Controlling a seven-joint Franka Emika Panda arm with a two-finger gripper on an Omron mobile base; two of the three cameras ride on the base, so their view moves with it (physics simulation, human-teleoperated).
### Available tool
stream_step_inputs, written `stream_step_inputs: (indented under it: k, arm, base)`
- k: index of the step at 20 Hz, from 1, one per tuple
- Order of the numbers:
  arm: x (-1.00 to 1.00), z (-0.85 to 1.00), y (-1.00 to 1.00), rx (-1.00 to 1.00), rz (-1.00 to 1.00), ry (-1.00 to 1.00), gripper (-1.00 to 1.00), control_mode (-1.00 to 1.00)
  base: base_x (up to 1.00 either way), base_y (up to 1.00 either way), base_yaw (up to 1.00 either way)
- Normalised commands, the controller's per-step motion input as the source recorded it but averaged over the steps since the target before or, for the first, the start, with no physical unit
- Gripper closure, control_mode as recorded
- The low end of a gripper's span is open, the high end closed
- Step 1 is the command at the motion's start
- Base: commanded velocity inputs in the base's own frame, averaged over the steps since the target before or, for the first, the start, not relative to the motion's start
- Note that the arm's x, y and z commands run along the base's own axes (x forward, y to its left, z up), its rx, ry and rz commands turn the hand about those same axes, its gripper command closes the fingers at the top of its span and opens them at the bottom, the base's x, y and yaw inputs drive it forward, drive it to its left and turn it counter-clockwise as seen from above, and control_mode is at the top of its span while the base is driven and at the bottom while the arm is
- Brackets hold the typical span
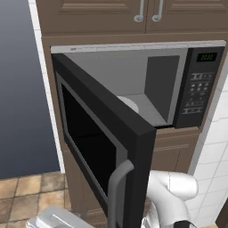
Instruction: Place the sponge inside the microwave to prepare for sanitizing.
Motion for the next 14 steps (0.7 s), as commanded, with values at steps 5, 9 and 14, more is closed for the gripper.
stream_step_inputs:
  k: [5, 9, 14]
  arm:
    - [-0.29, 0.18, 0.41, -0.13, 0.0, 0.13, -1.0, -1.0]
    - [-0.41, 0.24, 0.02, -0.09, -0.02, 0.14, -1.0, -1.0]
    - [-0.59, 0.32, -0.11, -0.03, 0.0, 0.14, -1.0, -1.0]
  base:
    - [0.0, 0.0, 0.0]
    - [0.0, 0.0, 0.0]
    - [0.0, 0.0, 0.0]
